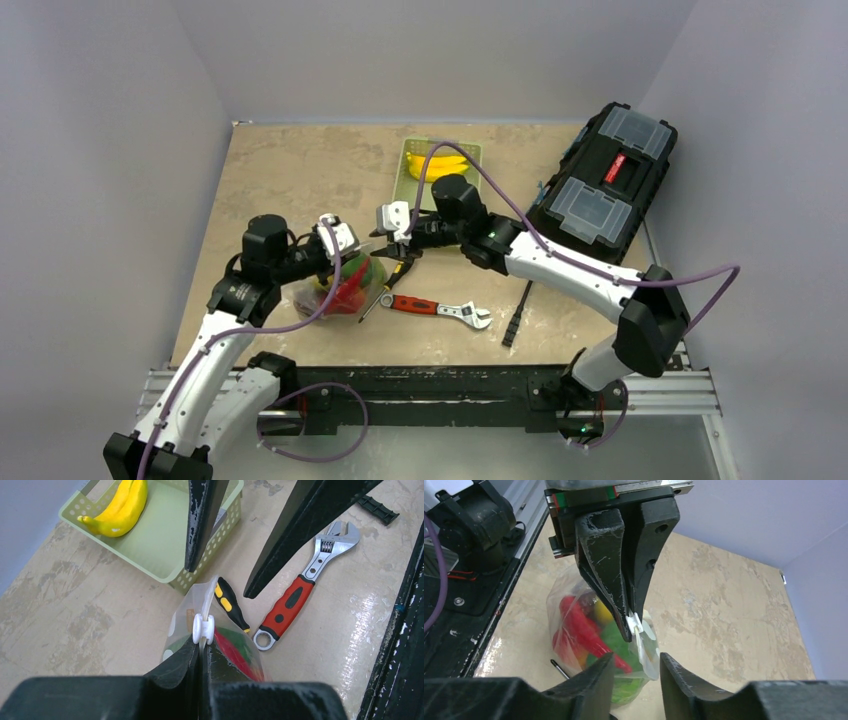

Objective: Place the food in the zip-top bag and seal the zipper

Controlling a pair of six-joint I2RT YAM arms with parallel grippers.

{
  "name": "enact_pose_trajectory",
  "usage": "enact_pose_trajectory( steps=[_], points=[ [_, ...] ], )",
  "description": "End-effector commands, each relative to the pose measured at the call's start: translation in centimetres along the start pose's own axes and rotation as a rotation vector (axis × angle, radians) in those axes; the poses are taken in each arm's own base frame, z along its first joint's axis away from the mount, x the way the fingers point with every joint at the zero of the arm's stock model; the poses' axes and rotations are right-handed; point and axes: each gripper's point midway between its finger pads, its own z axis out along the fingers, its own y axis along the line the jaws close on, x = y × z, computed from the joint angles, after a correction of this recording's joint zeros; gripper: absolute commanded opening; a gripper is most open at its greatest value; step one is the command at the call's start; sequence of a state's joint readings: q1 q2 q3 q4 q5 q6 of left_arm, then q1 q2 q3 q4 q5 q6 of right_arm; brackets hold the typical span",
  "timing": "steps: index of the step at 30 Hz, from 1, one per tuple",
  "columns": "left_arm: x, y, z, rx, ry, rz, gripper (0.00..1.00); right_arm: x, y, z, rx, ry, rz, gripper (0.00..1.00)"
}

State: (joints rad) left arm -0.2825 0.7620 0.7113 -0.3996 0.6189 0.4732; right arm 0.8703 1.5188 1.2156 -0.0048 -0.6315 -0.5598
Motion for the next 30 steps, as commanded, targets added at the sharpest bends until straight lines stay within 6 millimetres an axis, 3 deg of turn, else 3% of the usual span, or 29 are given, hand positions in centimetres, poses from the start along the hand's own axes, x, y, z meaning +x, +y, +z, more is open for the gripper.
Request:
enact_pose_trajectory(
  steps=[1,6,12,17,22,27,28,30],
  points=[
    [-2.4,0.6,-0.3,-0.003,-0.057,0.026,0.0,-1.5,-1.4,-0.1,0.033,0.0,-0.09,0.33],
    [-2.4,0.6,-0.3,0.0,-0.058,0.025,0.0,-1.4,-1.6,0.4,0.042,0.001,-0.104,0.23],
    [-2.4,0.5,-0.3,0.002,-0.059,0.024,0.0,-1.4,-2.0,0.9,0.044,0.006,-0.113,0.23],
    [-2.4,0.4,-0.3,0.005,-0.061,0.024,0.0,-1.5,-2.3,1.4,0.047,0.015,-0.119,0.12],
    [-2.5,0.4,-0.3,0.007,-0.063,0.025,0.0,-1.4,-2.2,1.7,0.05,0.018,-0.121,0.13],
    [-2.6,0.3,-0.4,0.01,-0.07,0.023,0.0,-1.4,-2.4,1.8,0.062,0.022,-0.123,0.07],
    [-2.7,0.3,-0.5,0.008,-0.071,0.022,0.03,-1.4,-2.5,1.8,0.068,0.025,-0.123,0.0],
    [-2.9,0.6,-0.8,-0.018,-0.077,0.012,0.22,-1.5,-3.0,1.8,0.112,0.023,-0.104,0.0]
  ],
)
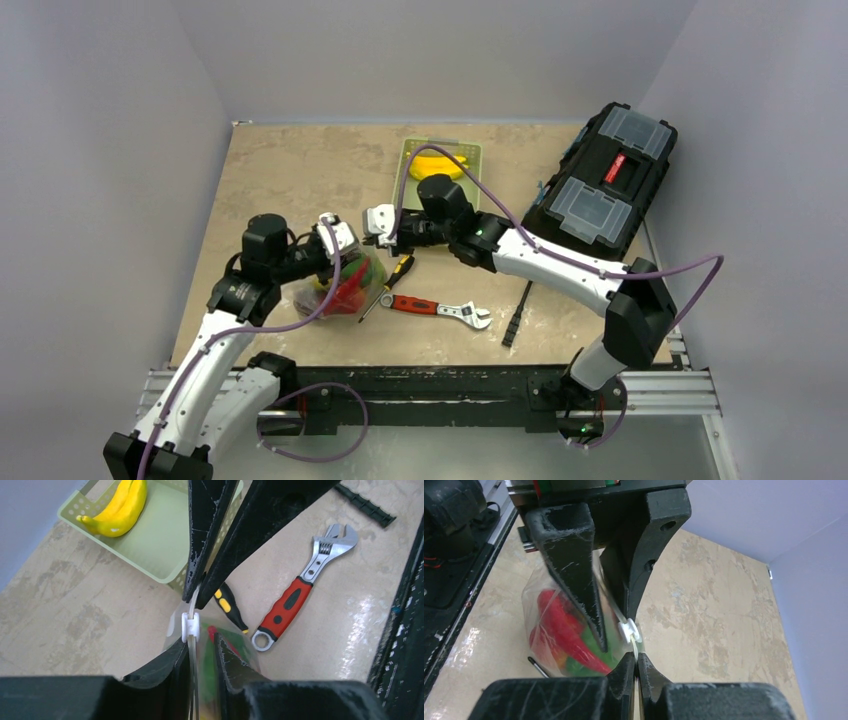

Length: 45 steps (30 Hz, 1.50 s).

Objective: Place the food in the zip-top bag and seal the zipper

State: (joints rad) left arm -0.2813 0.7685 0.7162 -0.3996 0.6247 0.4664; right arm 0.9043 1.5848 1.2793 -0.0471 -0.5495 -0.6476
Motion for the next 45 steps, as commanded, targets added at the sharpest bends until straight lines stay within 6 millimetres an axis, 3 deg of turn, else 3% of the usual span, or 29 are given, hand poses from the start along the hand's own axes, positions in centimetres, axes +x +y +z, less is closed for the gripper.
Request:
enact_pose_trajectory(
  steps=[1,4,8,11,15,27,35,40,45],
  points=[
    [-3.1,0.7,-1.1,-0.042,-0.086,0.018,0.3,-2.0,-2.2,0.1,0.11,-0.039,-0.017,0.0],
    [-3.9,0.4,-1.8,-0.072,-0.138,0.01,0.52,-2.7,-1.6,-0.4,0.147,-0.095,-0.014,0.0],
    [-5.1,0.4,-2.6,-0.107,-0.21,0.021,0.57,-3.0,-1.5,-0.6,0.162,-0.115,-0.002,0.0],
    [-5.6,1.1,-2.7,-0.141,-0.232,0.066,0.53,-2.9,-1.4,-0.3,0.144,-0.101,0.006,0.0],
    [-4.5,1.3,-1.9,-0.126,-0.197,0.094,0.51,-2.9,-1.6,-0.2,0.139,-0.089,-0.013,0.0],
    [-4.2,1.9,-1.3,-0.126,-0.177,0.137,0.27,-3.5,-2.3,-0.2,0.161,-0.107,-0.034,0.0],
    [-4.2,1.7,-1.3,-0.113,-0.169,0.138,0.17,-4.0,-2.9,0.0,0.181,-0.126,-0.021,0.0],
    [-4.7,2.4,-2.0,-0.169,-0.169,0.119,0.0,-3.8,-3.9,0.4,0.244,-0.13,0.05,0.0],
    [-4.9,3.1,-3.2,-0.241,-0.157,0.043,0.0,-4.1,-5.4,0.6,0.367,-0.173,0.176,0.0]
  ],
)
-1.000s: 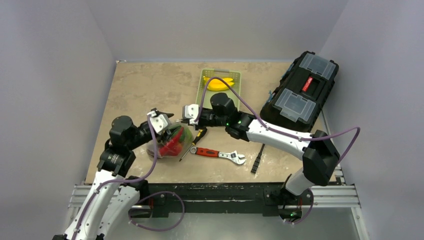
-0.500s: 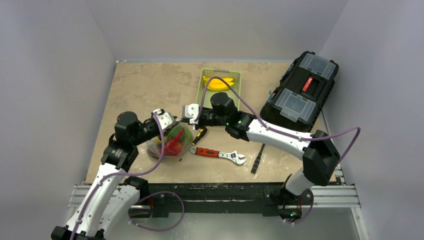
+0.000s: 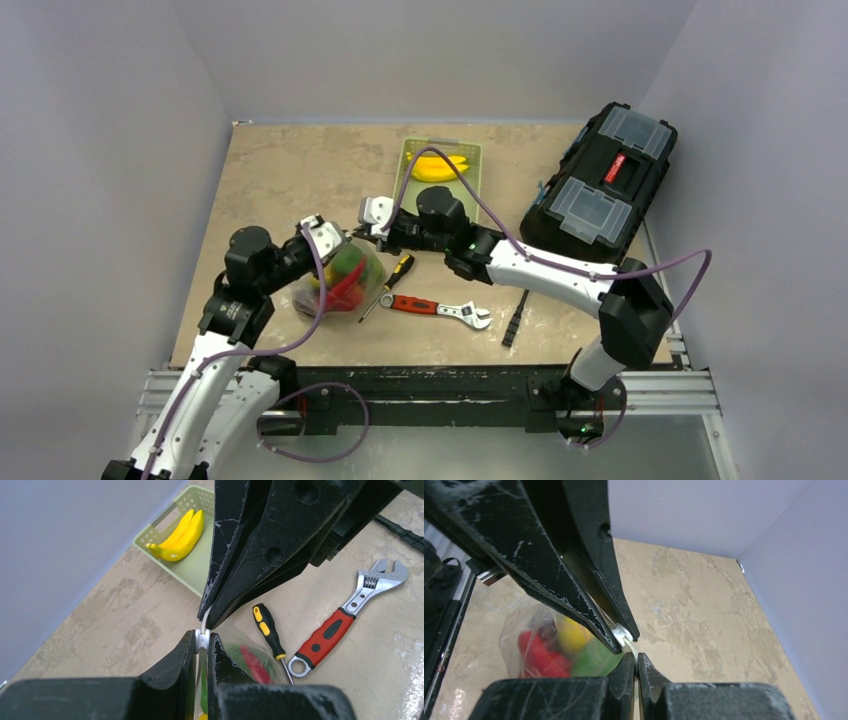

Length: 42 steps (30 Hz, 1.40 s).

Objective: Place the food in the zip-top bag and seal the zipper

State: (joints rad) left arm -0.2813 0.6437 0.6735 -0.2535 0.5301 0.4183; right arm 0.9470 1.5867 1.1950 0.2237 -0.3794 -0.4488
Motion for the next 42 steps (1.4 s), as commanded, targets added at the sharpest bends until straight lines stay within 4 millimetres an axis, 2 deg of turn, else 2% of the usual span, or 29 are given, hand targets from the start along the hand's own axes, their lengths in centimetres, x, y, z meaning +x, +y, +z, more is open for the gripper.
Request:
enact_pose_trajectory(
  steps=[1,7,13,22,30,32,34,35,36,38,42],
  points=[
    [-1.8,1.5,-1.1,-0.093,-0.014,-0.049,0.0,-3.4,-3.4,0.6,0.185,-0.108,0.103,0.0],
    [0.0,3.0,-2.3,-0.213,0.119,-0.183,0.0,-3.2,-6.7,0.6,0.394,-0.151,0.233,0.0],
    [2.0,3.9,-4.5,-0.334,0.235,-0.23,0.0,-3.2,-8.1,1.5,0.455,-0.191,0.274,0.0],
    [4.0,2.8,-7.3,-0.389,0.348,-0.298,0.0,-1.4,-12.8,2.3,0.551,-0.209,0.292,0.0],
    [5.1,2.1,-8.6,-0.39,0.43,-0.316,0.0,0.7,-17.4,2.5,0.609,-0.221,0.288,0.0],
    [5.1,1.9,-8.5,-0.381,0.434,-0.319,0.0,1.0,-17.4,3.5,0.532,-0.206,0.282,0.0],
    [4.9,2.2,-8.4,-0.387,0.421,-0.312,0.0,0.8,-16.0,4.2,0.406,-0.162,0.223,0.0],
    [4.6,2.4,-8.2,-0.391,0.409,-0.308,0.0,0.2,-14.8,4.0,0.343,-0.151,0.176,0.02],
    [4.3,2.6,-8.0,-0.391,0.389,-0.303,0.0,-0.4,-13.5,3.6,0.285,-0.155,0.143,0.12],
    [3.6,2.8,-7.3,-0.377,0.351,-0.294,0.0,-1.1,-11.0,2.4,0.192,-0.175,0.077,0.49],
    [2.8,3.3,-5.9,-0.352,0.314,-0.29,0.0,-0.6,-5.9,1.1,0.022,-0.176,-0.085,0.89]
  ],
)
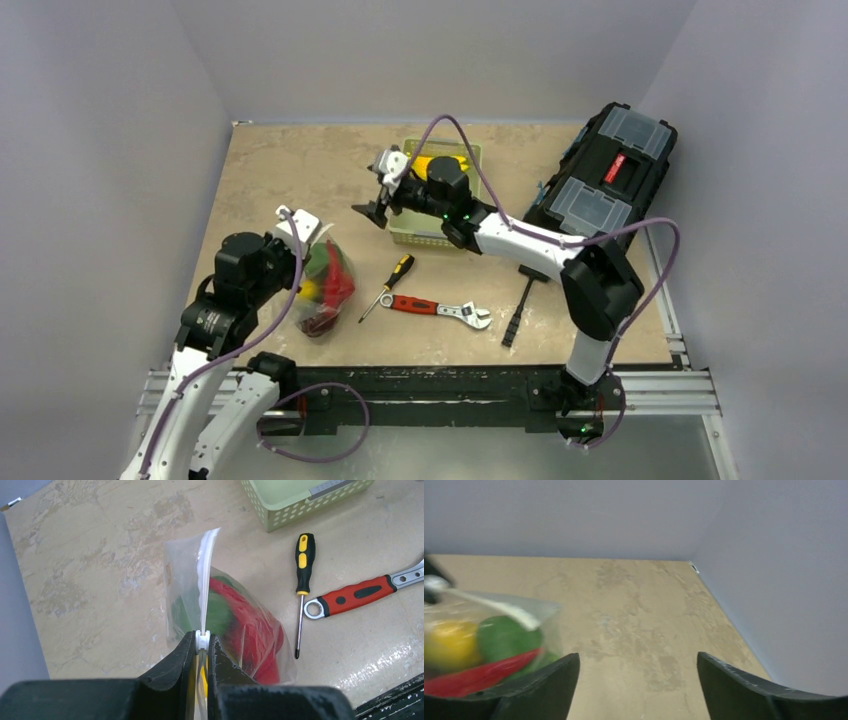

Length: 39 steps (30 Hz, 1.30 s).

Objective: Place the food in the zip-top bag and seal the zipper

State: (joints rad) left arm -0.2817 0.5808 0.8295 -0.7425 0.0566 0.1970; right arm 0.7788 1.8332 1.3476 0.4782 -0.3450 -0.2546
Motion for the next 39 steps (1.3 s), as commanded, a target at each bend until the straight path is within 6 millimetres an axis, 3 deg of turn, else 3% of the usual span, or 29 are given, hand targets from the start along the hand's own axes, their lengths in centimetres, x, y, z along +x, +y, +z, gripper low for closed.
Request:
enact_pose_trajectory(
  steps=[1,3,10,18,28,33,34,35,39],
  points=[
    [-3.4,0.1,0.7,0.021,-0.095,-0.009,0.0,-3.2,6.1,-2.9,-0.253,-0.117,-0.267,0.96],
    [-3.9,0.0,1.0,0.035,-0.095,-0.004,0.0,-2.8,7.5,-3.0,-0.241,-0.123,-0.361,0.99],
    [-4.6,-0.6,1.2,0.083,-0.099,0.012,0.0,-3.0,8.7,-0.9,-0.236,-0.077,-0.519,0.95],
    [-4.5,-1.8,1.6,0.153,-0.09,0.011,0.0,-2.5,9.8,0.5,-0.335,-0.067,-0.53,0.63],
    [-4.6,-2.2,2.0,0.185,-0.078,0.01,0.0,-2.3,10.3,1.1,-0.361,-0.069,-0.543,0.5],
    [-4.7,-2.3,2.1,0.189,-0.08,0.006,0.0,-2.3,10.8,1.3,-0.384,-0.068,-0.534,0.37],
    [-4.7,-2.3,2.1,0.189,-0.078,0.006,0.0,-2.2,10.8,1.5,-0.387,-0.065,-0.532,0.27],
    [-4.7,-2.3,2.1,0.188,-0.078,0.005,0.0,-2.2,10.7,1.7,-0.382,-0.06,-0.52,0.03],
    [-4.4,-2.0,2.0,0.165,-0.069,-0.003,0.0,-2.1,9.4,2.9,-0.309,-0.019,-0.443,0.0]
  ],
)
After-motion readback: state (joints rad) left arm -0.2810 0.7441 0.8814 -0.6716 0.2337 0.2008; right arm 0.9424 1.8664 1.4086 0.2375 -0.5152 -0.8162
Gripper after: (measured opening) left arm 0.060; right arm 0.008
